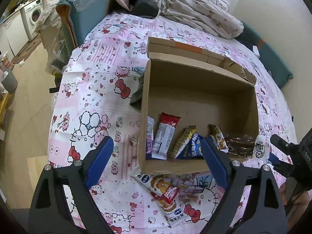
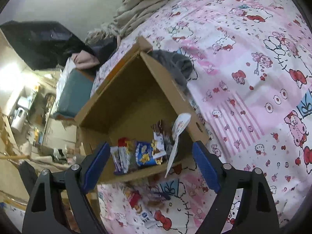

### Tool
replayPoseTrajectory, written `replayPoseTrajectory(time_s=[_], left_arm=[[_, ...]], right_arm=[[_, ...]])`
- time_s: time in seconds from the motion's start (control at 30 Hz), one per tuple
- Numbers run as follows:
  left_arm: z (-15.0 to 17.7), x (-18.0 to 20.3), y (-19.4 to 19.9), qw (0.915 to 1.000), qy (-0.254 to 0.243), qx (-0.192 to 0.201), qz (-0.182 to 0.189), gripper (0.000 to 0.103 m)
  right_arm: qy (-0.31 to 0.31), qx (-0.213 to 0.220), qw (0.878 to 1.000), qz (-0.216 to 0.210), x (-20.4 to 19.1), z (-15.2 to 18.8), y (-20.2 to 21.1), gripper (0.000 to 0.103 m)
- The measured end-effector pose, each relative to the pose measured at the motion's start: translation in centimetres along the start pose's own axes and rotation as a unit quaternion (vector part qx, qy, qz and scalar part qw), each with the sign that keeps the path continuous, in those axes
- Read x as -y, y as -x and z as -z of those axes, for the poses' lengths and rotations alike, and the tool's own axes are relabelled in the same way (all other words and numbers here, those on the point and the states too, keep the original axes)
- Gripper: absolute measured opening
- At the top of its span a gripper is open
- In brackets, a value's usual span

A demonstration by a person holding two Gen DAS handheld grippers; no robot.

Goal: Organize snacks
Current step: 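Move both open tools back to the snack pile beside the box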

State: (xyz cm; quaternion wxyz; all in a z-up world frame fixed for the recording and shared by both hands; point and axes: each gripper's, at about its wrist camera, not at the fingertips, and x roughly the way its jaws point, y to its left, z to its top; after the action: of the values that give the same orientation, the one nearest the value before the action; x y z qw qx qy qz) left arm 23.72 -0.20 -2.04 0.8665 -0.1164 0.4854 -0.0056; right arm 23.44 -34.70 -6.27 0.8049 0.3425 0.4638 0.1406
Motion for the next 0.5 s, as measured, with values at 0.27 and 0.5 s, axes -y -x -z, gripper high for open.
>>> replayPoseTrajectory(time_s=[0.27,0.5], left_arm=[[0.0,-0.2,0.0,1.0,-0.002,0.001,-0.01,0.089],[0.1,-1.5,0.3,0.9997,0.017,0.0,-0.016,0.089]], right_arm=[[0.053,-0.07,0.986,-0.145,-6.0,-0.9,-5.2,0.089],[0.063,-0.087,0.986,-0.127,-6.9,-0.6,-6.6,0.09]])
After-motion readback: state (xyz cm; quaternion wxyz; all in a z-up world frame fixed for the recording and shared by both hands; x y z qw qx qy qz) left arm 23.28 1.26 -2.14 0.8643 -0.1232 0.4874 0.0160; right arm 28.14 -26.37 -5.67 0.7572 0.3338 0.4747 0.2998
